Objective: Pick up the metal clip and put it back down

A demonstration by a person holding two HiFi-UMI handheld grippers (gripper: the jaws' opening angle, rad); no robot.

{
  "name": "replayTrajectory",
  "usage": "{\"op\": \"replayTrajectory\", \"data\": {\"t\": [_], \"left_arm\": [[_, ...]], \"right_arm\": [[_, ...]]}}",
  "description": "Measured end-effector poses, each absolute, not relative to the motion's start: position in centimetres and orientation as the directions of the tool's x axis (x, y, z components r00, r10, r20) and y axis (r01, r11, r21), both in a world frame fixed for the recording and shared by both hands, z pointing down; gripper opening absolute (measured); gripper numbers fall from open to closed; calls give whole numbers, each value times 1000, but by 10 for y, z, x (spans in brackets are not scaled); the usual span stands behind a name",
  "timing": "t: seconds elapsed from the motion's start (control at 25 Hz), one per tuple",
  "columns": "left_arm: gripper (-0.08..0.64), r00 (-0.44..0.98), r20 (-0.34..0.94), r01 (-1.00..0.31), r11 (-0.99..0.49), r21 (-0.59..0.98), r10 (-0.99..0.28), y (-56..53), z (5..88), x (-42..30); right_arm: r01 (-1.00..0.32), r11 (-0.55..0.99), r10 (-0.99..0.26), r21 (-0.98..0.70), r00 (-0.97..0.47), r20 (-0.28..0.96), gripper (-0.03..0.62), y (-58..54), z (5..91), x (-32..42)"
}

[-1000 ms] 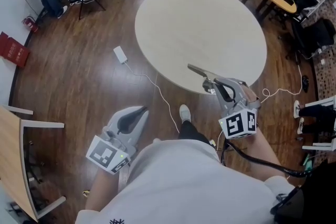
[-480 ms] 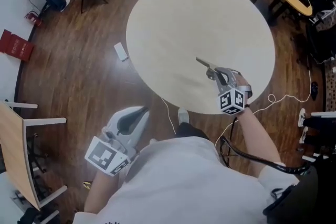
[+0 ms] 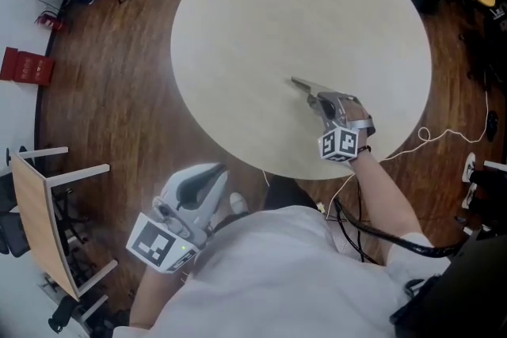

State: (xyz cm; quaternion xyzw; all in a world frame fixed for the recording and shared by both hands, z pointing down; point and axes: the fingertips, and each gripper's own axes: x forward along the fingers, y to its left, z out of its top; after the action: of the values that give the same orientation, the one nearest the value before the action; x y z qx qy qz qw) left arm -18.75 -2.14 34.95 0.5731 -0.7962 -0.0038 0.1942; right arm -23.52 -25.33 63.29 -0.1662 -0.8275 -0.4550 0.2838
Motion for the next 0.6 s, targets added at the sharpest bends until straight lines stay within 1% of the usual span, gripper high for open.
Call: {"op": "replayTrajectory", "data": {"t": [0.24,0.28,0.36,0.44,0.48,0.52,0.56,0.6], "left_arm": [[2,-254,333,-903,346,253,-908,-34,354,-189],[2,-250,337,-904,344,255,-908,-36,355,-188],[1,-242,343,-905,339,258,-907,-39,357,-187],[1,-235,349,-907,334,258,-907,-39,357,-185],[2,-231,351,-908,331,257,-907,-37,356,-184],[2,-228,353,-909,328,256,-907,-35,356,-183],[2,-225,353,-911,324,254,-908,-33,355,-183],[2,-221,350,-914,319,252,-910,-31,355,-182]], "right_arm": [[539,523,53,660,-794,606,11,-239,642,-231],[546,528,65,650,-789,610,18,-237,644,-230],[566,545,92,619,-774,627,54,-234,649,-228],[572,575,117,585,-765,633,61,-232,651,-227],[571,596,130,564,-762,634,88,-231,651,-228],[569,618,145,543,-761,632,141,-229,651,-228],[564,638,156,525,-762,629,178,-228,649,-229],[556,654,161,513,-765,623,183,-228,646,-231]]}}
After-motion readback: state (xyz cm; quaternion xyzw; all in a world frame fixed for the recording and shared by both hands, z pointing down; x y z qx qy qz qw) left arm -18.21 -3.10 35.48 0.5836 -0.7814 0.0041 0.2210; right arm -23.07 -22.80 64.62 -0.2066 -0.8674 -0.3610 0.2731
